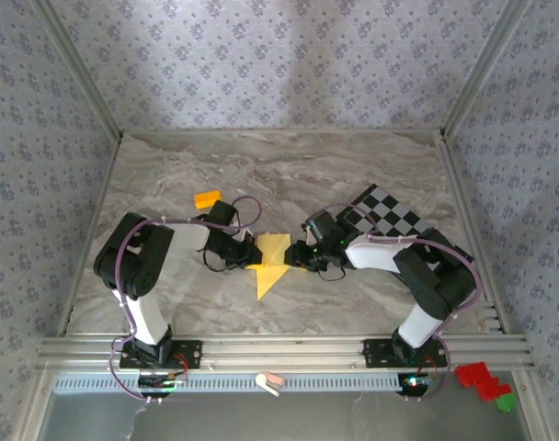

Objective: Fold a paper plane with a square sheet of paper (pick it up from the middle)
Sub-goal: Perform the fifth fold on the wing at the bottom-center of the table.

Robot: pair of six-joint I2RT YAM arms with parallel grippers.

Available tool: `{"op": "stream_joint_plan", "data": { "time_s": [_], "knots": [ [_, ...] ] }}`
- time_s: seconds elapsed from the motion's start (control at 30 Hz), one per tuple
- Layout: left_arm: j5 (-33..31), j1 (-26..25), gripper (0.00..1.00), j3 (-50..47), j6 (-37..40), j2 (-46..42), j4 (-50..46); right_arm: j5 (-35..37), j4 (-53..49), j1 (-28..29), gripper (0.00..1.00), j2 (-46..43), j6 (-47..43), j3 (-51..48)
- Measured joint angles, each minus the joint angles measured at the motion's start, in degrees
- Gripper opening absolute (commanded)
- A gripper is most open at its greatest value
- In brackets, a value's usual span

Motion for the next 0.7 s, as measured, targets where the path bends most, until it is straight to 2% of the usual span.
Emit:
{"op": "stream_joint_plan", "data": {
  "time_s": [0.17,0.53,0.7],
  "knots": [
    [0.00,0.00,0.03,0.02,0.00,0.02,0.00,-0.72,0.26,-0.39,0.32,0.55,0.07,0.00],
    [0.15,0.00,0.03,0.15,0.00,0.15,-0.13,-2.56,1.99,-0.70,0.30,1.57,0.22,0.17],
    [0.17,0.00,0.03,0.17,0.00,0.17,-0.13,-3.39,2.91,-0.81,0.26,2.25,0.28,0.33]
  ]
}}
